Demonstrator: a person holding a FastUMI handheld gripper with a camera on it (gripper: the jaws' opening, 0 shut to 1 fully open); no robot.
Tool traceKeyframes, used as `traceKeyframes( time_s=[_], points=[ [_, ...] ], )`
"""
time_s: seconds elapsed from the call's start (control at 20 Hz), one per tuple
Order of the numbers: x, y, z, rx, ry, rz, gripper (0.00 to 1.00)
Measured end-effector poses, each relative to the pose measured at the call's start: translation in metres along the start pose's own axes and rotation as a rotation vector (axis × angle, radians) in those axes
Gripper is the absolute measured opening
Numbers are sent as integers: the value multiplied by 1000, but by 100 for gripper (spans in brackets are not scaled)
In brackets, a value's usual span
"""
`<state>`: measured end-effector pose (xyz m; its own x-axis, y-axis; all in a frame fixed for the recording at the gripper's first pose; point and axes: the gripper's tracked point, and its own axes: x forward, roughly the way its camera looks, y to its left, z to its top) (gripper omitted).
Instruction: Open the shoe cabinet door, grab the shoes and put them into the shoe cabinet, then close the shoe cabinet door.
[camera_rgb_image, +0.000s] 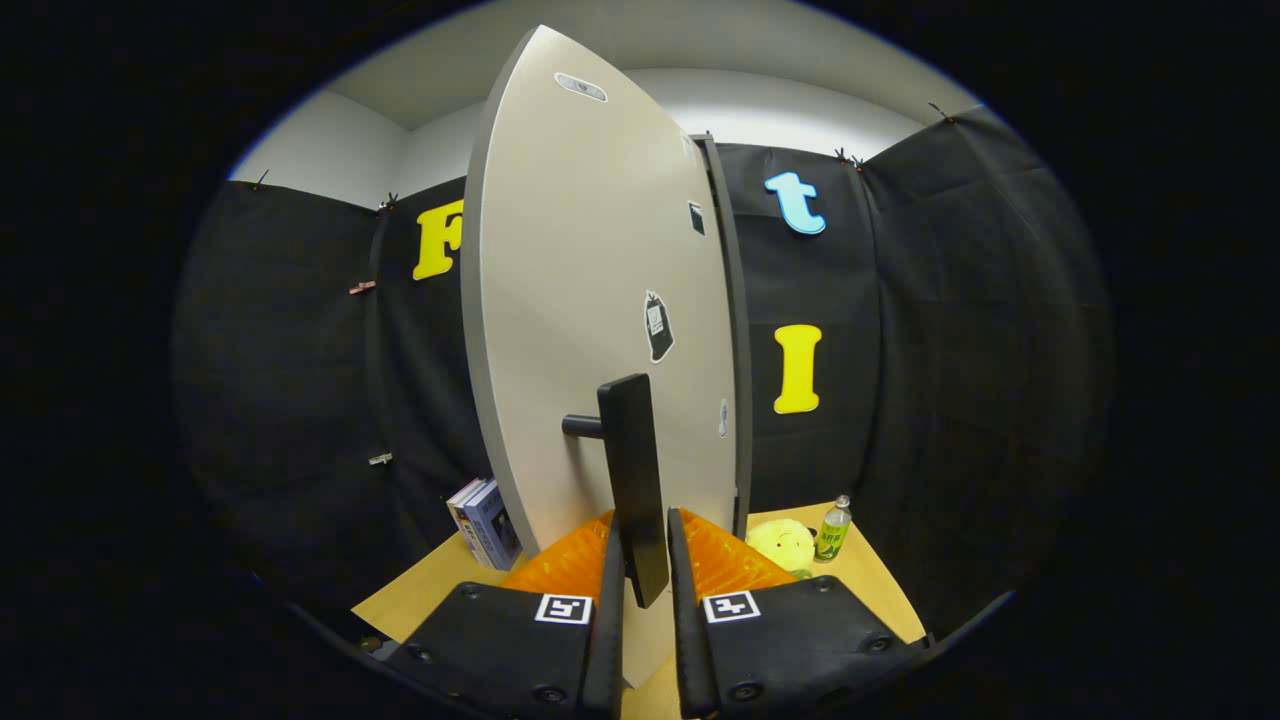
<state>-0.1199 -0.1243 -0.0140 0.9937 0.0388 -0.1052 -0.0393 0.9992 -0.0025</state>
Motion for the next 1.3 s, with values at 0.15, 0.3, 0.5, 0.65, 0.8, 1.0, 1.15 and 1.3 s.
traceKeyframes(
  time_s=[0.15, 0.3, 0.5, 0.65, 0.8, 1.0, 1.15, 1.3],
  points=[
    [-20, -21, 7, -5, -24, -45, 25],
    [-43, -48, 14, -16, -49, -114, 25],
    [-68, -81, 20, -17, -64, -172, 21],
    [-82, -90, 14, -2, -52, -172, 21],
    [-88, -80, 2, 4, -42, -128, 21],
    [-84, -48, -27, 0, -26, -36, 21],
    [-77, -29, -59, 25, -6, -1, 21],
    [-68, 2, -105, -3, 14, 46, 21]
  ],
)
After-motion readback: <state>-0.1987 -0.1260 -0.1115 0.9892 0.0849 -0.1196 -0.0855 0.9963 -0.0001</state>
